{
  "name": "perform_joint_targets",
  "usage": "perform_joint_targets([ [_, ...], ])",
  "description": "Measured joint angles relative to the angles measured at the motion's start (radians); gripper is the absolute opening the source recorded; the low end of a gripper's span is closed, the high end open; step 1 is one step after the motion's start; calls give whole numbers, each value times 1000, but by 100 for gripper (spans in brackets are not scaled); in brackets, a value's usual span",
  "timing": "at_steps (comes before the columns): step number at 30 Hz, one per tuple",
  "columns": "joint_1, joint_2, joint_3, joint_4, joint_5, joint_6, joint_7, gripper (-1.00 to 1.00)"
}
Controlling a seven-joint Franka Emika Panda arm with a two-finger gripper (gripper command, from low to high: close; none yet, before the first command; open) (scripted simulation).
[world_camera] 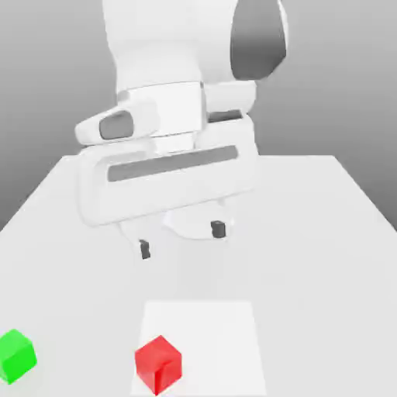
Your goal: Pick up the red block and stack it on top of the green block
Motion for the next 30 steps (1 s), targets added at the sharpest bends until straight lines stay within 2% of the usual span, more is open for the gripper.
perform_joint_targets([
  [7, -26, 229, -9, -50, -53, 106, -175, 0],
  [12, -85, 407, 63, -29, 26, 242, -261, 0],
  [13, -94, 429, 74, -26, 39, 259, -270, -100],
  [20, -95, 427, 75, -26, 37, 255, -270, -100],
  [25, -54, 273, 3, -50, -62, 128, -198, -100],
  [30, -198, 281, -103, 44, -37, 27, -261, -100],
])
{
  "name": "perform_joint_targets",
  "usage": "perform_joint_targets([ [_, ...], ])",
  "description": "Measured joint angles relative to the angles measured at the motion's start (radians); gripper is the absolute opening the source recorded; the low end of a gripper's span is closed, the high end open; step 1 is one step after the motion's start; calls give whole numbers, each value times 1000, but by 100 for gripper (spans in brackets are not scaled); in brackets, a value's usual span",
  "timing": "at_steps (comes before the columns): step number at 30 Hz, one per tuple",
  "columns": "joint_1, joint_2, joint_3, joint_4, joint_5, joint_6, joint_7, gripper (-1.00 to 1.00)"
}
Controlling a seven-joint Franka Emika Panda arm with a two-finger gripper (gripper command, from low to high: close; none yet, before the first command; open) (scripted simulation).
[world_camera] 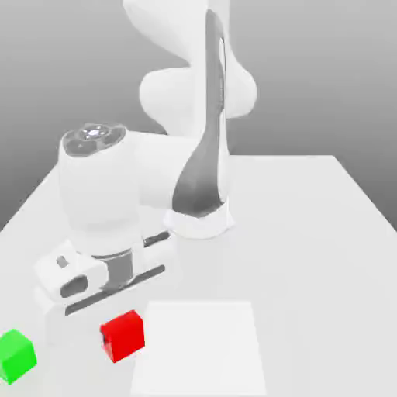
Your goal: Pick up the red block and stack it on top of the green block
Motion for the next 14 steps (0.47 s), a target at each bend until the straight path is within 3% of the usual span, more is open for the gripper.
perform_joint_targets([
  [3, -96, 42, -50, 66, 44, -31, -59, -100],
  [6, -181, 156, -12, 106, 135, 33, -133, -100],
  [7, -192, 175, -2, 109, 150, 46, -144, 100],
  [14, -192, 171, -6, 111, 146, 43, -142, 100],
])
